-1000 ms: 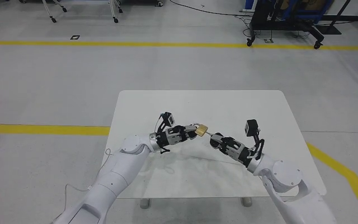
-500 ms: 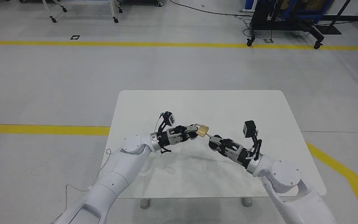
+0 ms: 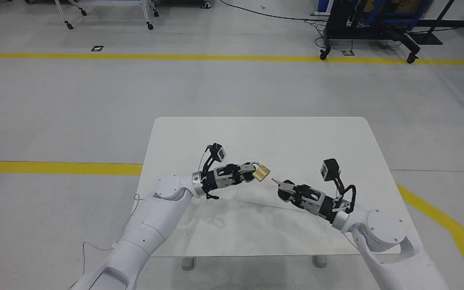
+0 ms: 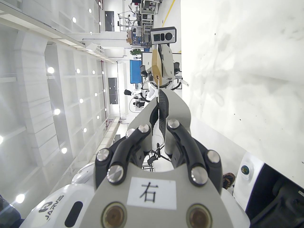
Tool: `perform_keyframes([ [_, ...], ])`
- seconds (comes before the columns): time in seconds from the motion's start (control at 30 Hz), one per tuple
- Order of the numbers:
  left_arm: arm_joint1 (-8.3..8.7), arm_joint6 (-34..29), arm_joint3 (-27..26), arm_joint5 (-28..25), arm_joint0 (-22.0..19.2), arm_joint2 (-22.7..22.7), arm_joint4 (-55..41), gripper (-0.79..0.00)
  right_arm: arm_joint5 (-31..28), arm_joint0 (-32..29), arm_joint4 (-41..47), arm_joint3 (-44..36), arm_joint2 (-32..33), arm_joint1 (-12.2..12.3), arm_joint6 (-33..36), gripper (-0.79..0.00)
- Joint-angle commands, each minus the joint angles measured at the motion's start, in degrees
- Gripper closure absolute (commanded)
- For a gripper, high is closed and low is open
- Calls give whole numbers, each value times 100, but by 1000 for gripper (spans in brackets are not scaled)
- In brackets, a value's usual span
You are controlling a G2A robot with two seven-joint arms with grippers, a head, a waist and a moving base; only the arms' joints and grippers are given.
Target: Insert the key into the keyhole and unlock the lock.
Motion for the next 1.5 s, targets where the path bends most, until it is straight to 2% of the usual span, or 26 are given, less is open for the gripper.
perform_keyframes([
  [0.0, -1, 17, -2, 8, 9, 0, 38, 0, 23, 60, -15, 32, -65, -7, -26, 0],
  [0.43, -21, 38, -20, 44, 21, 9, 163, 0, 127, 272, -18, 133, -250, -33, -200, 0],
  [1.47, -56, -13, -14, 11, 21, -31, 301, 0, 228, 265, -44, 106, -235, -16, -79, 0],
])
